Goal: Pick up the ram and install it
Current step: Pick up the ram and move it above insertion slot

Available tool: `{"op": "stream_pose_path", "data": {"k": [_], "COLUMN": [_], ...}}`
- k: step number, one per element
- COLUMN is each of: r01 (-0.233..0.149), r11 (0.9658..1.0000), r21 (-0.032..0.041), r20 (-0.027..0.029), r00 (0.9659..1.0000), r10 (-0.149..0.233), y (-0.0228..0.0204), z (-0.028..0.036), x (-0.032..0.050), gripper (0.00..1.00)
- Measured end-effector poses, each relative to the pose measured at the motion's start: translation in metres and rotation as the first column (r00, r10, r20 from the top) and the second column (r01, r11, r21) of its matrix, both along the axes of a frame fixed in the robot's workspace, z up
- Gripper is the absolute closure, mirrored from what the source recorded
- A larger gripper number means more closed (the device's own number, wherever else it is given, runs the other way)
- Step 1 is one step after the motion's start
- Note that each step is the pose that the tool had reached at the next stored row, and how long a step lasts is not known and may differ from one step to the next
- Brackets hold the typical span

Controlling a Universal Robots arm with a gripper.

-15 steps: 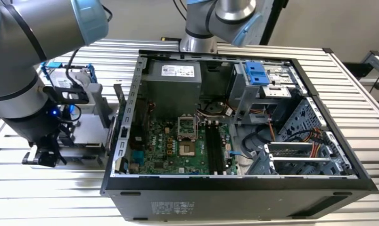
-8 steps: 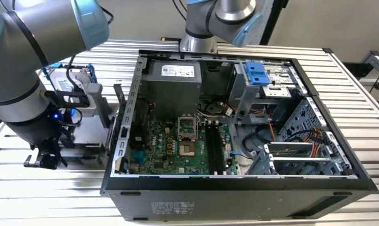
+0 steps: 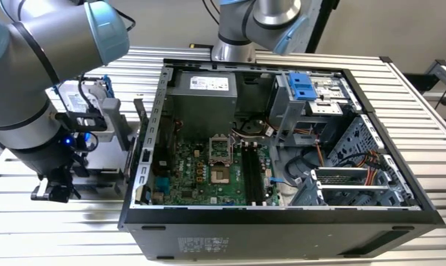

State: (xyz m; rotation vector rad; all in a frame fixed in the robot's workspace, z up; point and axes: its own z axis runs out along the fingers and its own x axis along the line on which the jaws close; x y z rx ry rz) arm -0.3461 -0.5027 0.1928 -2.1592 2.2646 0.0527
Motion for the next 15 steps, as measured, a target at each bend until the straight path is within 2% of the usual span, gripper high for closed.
{"op": "stream_pose_path", "data": {"k": [8,15], "r01": [0.001,0.001], "r11": [1.0,1.0], "r21": [0.0,0.0], "r20": [0.0,0.0], "r00": [1.0,1.0], "r10": [-0.001,-0.001], "y": [0.0002,0.0006], "z": [-0.0047,-0.0052], "x": [0.0001,0.0001], "gripper": [0.0,0.0]}}
